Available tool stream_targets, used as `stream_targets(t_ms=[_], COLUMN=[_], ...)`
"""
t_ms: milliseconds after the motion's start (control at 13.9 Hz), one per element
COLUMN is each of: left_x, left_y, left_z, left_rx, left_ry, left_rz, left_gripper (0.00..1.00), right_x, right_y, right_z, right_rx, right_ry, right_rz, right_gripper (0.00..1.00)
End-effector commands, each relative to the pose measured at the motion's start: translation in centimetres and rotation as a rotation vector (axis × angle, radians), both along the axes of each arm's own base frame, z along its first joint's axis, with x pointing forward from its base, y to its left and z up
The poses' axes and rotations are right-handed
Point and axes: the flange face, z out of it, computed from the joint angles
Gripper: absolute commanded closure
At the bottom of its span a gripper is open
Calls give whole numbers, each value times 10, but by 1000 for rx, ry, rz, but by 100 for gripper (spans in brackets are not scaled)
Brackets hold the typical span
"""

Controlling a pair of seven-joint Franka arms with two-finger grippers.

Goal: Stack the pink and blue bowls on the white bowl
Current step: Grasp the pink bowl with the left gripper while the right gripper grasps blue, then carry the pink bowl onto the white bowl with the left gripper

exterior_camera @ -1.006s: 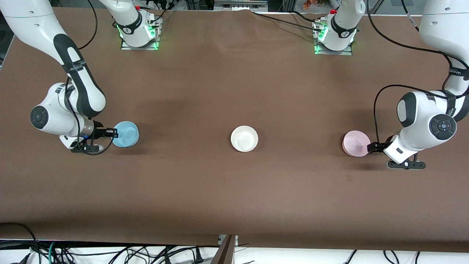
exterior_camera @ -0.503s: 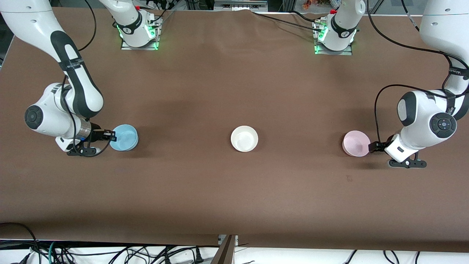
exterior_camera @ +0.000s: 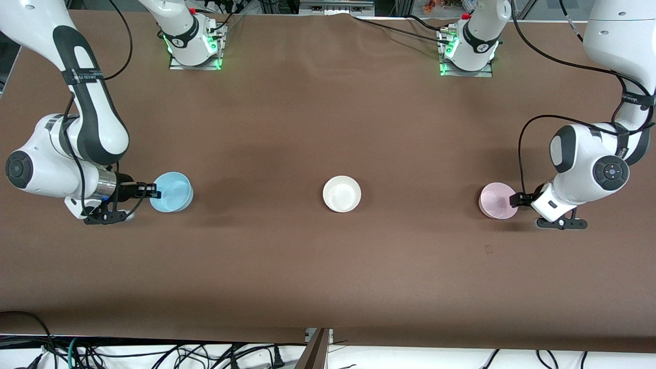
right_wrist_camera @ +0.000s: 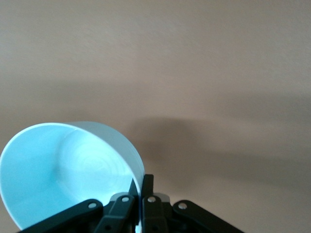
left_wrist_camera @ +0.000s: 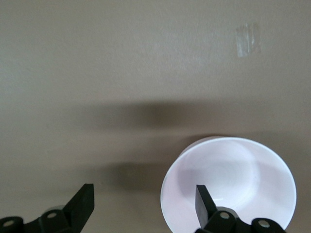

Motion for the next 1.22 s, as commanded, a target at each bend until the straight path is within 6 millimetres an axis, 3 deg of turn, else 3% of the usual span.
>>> stream_targets(t_ms=[0, 503, 719, 934, 1150], left_x=[-13, -28, -28, -28, -28], left_y=[-3, -7, -8, -8, -9], left_z=[3, -13, -13, -14, -15], left_rx=[-17, -22, -24, -27, -27], left_ry=[2, -1, -2, 0, 0], left_rz=[-12, -18, -30, -47, -49], left_gripper=[9, 17, 31, 53, 61], right_x=[3, 7, 7, 7, 6], right_y=[18, 70, 75, 81, 87], right_z=[8, 20, 19, 18, 16], right_rx=[28, 40, 38, 39, 37], right_ry=[7, 0, 2, 1, 6], right_rz=[-14, -36, -38, -30, -41], right_gripper=[100, 100, 100, 100, 100])
